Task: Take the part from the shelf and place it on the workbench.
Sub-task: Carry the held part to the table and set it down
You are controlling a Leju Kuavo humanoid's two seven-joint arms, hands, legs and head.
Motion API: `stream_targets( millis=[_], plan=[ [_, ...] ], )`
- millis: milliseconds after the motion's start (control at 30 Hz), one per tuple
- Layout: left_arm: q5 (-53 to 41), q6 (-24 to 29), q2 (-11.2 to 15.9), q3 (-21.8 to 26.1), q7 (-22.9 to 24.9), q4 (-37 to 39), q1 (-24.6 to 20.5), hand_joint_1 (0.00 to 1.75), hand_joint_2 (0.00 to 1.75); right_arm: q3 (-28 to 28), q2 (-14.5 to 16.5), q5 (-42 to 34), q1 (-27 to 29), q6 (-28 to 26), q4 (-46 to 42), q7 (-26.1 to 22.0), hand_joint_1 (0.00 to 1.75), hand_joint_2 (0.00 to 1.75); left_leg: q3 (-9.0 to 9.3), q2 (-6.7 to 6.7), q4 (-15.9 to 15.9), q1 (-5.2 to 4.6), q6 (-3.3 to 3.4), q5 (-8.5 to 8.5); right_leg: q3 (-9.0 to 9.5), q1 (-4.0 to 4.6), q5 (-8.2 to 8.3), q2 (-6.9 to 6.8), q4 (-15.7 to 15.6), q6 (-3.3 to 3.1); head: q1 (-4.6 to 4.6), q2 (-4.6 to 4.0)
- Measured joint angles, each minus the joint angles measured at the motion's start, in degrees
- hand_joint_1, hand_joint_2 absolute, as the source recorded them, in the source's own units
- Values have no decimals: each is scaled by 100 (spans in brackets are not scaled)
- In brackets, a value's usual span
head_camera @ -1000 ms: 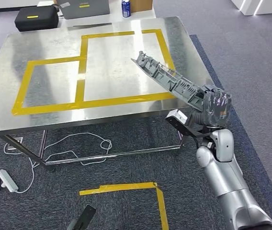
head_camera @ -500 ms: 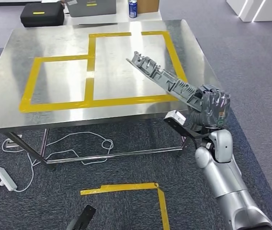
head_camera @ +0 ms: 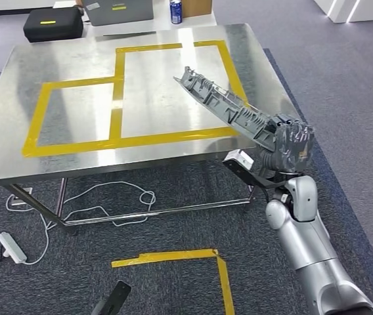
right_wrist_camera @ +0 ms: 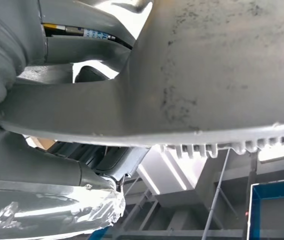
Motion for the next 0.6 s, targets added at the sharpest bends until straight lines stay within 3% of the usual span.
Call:
stream_targets(
  millis=[67, 100, 167, 233, 333, 400, 433, 533, 567, 600],
  plan=[
    [2, 0, 2, 0, 0, 0, 5, 0, 175, 23, 4, -7, -4, 0, -1, 3, 175, 175, -207, 2, 428, 58, -55, -80, 3, -8, -3, 1, 2, 5, 1, 0],
    [2, 0, 3, 0, 0, 0, 6, 0, 175, 34, 5, -10, -5, 0, -1, 4, 175, 175, -174, 4, 344, 84, -78, 40, 7, -18, -7, 3, 4, 12, 2, 0],
    [3, 0, 3, -1, 0, 0, 4, 0, 175, 53, 7, -12, -7, 0, -12, 5, 175, 175, 135, 4, -305, 129, -118, 428, 20, -45, -20, 9, 10, 50, 1, 0],
    [3, 0, -1, -2, 0, 0, -4, 0, 175, 63, 9, -12, -20, 0, -34, 4, 175, 175, 419, -1, -896, 127, -115, 624, 8, -50, -27, 21, 25, 124, -7, 0],
    [3, 1, -2, -2, 0, -1, -7, 0, 175, 73, 10, -14, -33, 0, -55, 5, 175, 175, 477, -5, -1063, 81, 10, 601, -16, -58, -11, 20, 7, 245, -5, 0],
    [4, 3, -1, -3, 0, -2, -7, 0, 175, 84, 10, -15, -40, 0, -68, 6, 175, 175, 493, -5, -1098, 70, 112, 622, -91, -80, -112, 12, 127, 293, 0, 0],
    [3, 4, 0, -4, 0, -2, -14, 0, 175, 91, 10, -17, -48, 0, -73, 5, 175, 175, 502, -3, -1116, 66, 160, 631, -206, -80, -242, 12, 356, 297, 10, 0],
    [2, -7, -3, -10, 0, -2, -25, 0, 175, 124, 10, -22, -78, 3, -77, 7, 175, 175, 504, 6, -1118, 1, 252, 630, -757, -52, -705, 12, 1478, 264, 23, 0],
    [2, -14, -5, -14, 0, -2, -26, 0, 175, 138, 10, -21, -90, 6, -77, 16, 175, 175, 505, 5, -1117, -27, 268, 630, -863, -37, -730, 12, 1676, 245, 22, 0],
    [2, -20, -7, -18, 1, -2, -27, 0, 175, 152, 10, -21, -107, 10, -77, 27, 175, 175, 508, -1, -1117, -54, 279, 630, -859, -16, -647, 12, 1651, 213, 23, 0]
  ],
)
